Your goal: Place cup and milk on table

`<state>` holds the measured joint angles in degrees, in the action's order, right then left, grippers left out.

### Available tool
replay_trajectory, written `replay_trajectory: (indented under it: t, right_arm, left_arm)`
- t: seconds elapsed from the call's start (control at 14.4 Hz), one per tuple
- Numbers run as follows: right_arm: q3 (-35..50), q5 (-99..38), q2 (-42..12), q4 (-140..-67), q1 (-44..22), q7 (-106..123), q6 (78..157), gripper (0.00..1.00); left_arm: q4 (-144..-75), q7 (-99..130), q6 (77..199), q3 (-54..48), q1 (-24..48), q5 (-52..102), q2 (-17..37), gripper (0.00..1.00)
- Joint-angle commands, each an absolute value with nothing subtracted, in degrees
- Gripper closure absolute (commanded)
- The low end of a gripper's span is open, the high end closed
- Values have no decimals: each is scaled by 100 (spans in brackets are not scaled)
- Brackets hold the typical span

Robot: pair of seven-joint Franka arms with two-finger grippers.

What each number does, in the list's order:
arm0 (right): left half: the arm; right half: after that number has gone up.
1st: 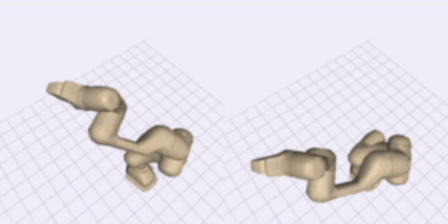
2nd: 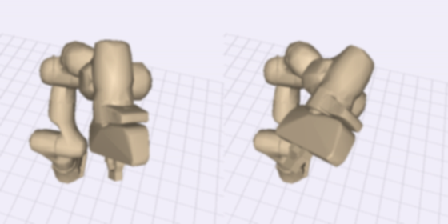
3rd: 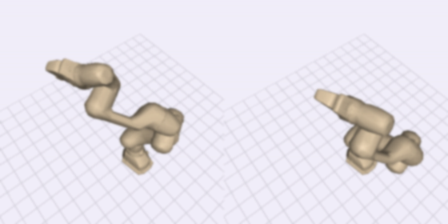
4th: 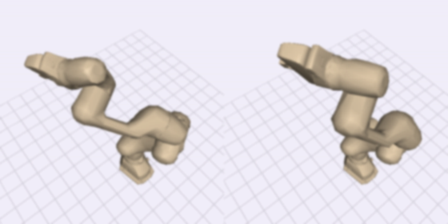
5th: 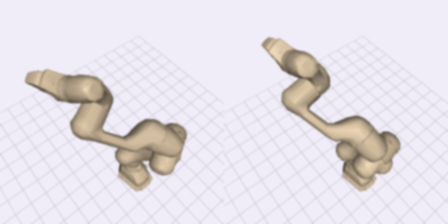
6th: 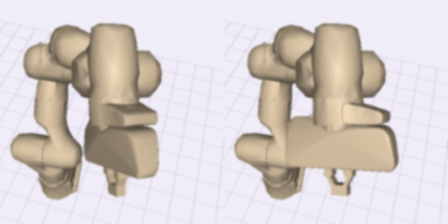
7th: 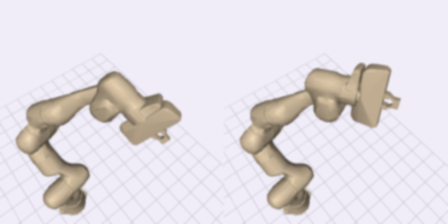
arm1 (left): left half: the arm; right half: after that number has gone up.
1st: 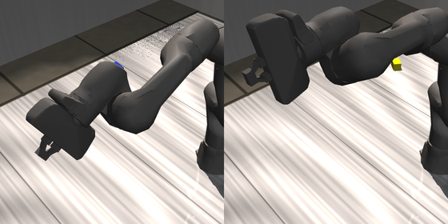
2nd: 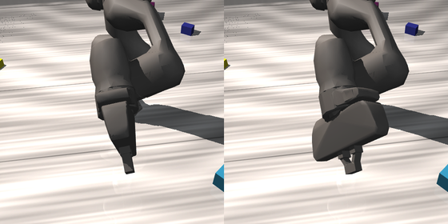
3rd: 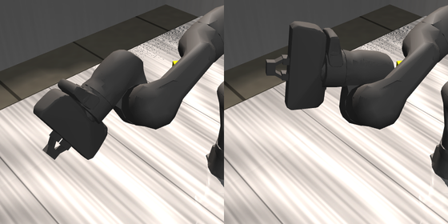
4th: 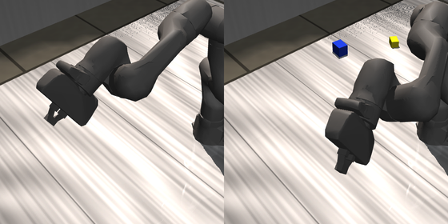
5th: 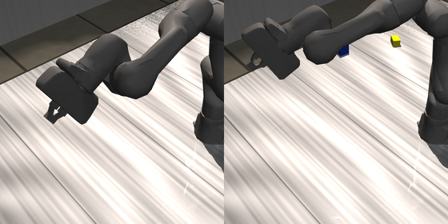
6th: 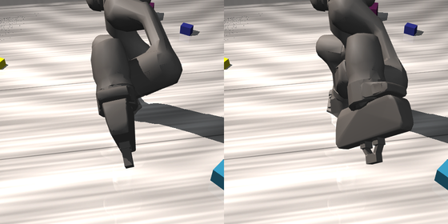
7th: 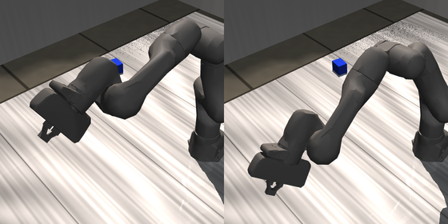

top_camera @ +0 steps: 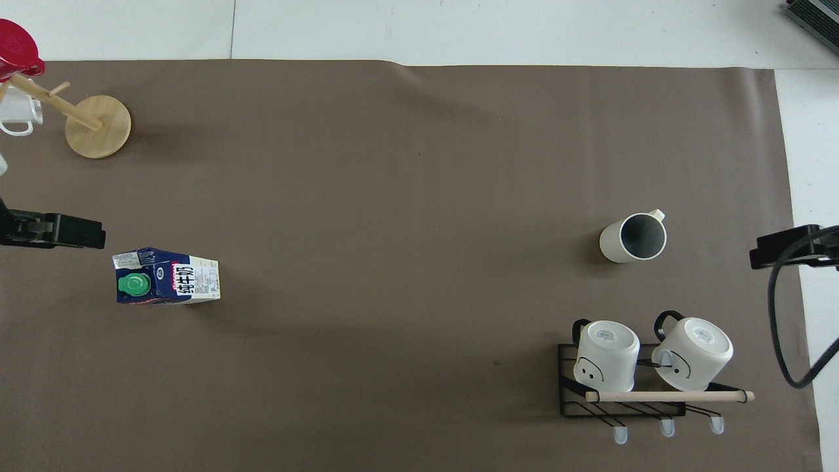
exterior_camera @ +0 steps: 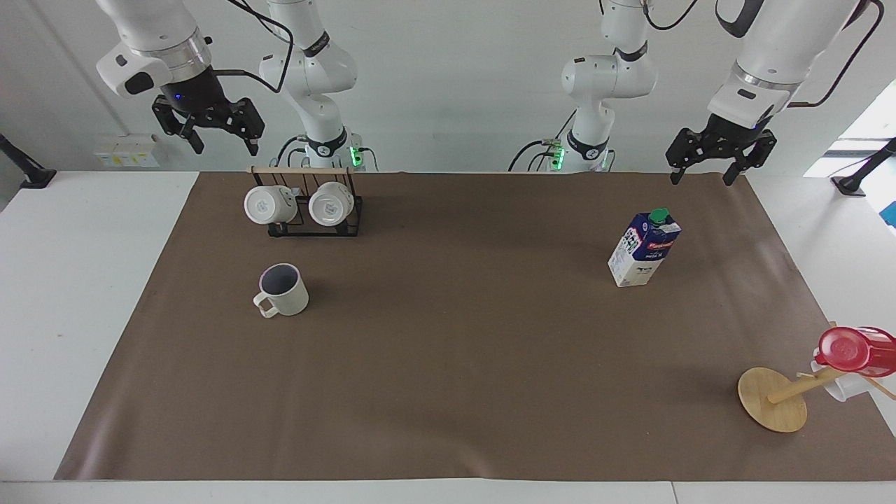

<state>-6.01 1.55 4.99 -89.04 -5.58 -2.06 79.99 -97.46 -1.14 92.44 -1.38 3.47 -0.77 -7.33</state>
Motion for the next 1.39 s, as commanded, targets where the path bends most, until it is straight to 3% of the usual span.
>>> replay_trajectory:
  t: [0.0, 0.55, 0.9, 1.32]
  right_arm:
    - [-554, 97, 659, -9097, -501, -290, 8139, 0]
    - [-545, 88, 642, -9158, -536, -264, 8490, 0]
    - [-519, -105, 528, -9808, -580, -281, 9596, 0]
    - [-501, -105, -175, -10195, -738, -290, 10466, 0]
  left_arm:
    - [-9633, -123, 9114, -123, 325, -18, -712, 0]
    - [-9633, -123, 9114, -123, 334, -18, -712, 0]
    - [-9633, -123, 9114, -123, 325, -18, -712, 0]
    - [-9633, -123, 9114, -123, 325, -26, -712, 0]
